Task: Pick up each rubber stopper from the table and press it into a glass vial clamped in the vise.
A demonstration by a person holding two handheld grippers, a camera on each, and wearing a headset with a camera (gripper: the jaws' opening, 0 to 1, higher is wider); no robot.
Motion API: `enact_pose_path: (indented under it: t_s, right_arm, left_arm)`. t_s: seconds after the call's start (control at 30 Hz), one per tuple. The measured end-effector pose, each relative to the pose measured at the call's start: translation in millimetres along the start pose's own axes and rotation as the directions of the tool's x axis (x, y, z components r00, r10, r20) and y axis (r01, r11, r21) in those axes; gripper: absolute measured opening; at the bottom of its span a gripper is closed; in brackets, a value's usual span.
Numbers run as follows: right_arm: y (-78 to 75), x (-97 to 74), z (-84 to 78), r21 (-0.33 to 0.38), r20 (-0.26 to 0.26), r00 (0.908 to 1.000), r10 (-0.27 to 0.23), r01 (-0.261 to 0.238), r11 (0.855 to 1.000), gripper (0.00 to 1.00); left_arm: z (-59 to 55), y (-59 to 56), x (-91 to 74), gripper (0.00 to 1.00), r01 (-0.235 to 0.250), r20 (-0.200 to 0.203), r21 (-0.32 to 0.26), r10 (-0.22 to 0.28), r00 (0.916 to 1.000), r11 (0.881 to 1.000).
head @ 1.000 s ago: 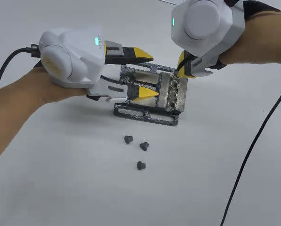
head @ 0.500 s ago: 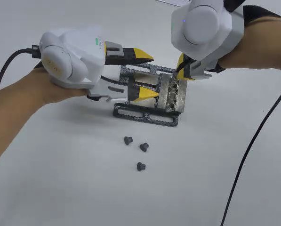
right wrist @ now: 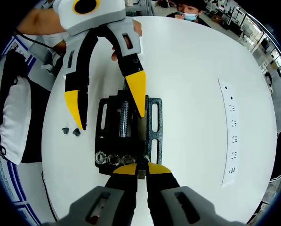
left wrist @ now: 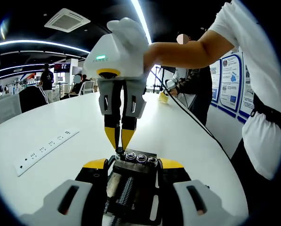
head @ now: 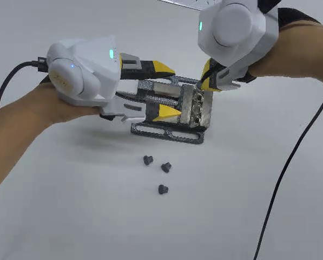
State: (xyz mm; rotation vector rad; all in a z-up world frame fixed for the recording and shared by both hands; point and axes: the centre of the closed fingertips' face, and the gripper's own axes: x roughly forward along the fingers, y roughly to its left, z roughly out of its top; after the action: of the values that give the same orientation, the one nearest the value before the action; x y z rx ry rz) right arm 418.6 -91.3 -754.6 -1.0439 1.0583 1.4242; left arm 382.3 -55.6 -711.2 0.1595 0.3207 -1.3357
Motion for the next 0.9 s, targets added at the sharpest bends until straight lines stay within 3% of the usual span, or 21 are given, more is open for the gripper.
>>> enact_pose_path:
  t_s: [0.23,0.7,0.8,0.9]
  right_arm:
    - [5.6,-0.2,0.4,0.011,0.023,0.9997,0.004,-0.005,1.0,0.07]
    - [16.2,-16.2,-1.1,0.029,0.071,0.9971,-0.028,0.026,0.999,0.08]
    - [24.1,-18.2,0.9,0.046,0.112,0.9931,-0.034,0.029,0.999,0.08]
    - [30.7,-21.1,6.0,0.073,0.172,0.9837,-0.053,0.041,0.996,0.08]
  left_arm:
    - [2.2,-4.1,-3.7,0.4,-0.008,-0.003,0.002,0.008,1.0,1.0]
    - [4.0,-15.2,-4.9,0.4,-0.01,-0.014,0.008,0.01,0.9998,1.0]
    - [3.1,-19.2,-5.6,0.4,-0.009,-0.017,0.01,0.009,0.9998,1.0]
    - [2.3,-23.7,-7.2,0.4,-0.01,-0.02,0.007,0.01,0.9998,1.0]
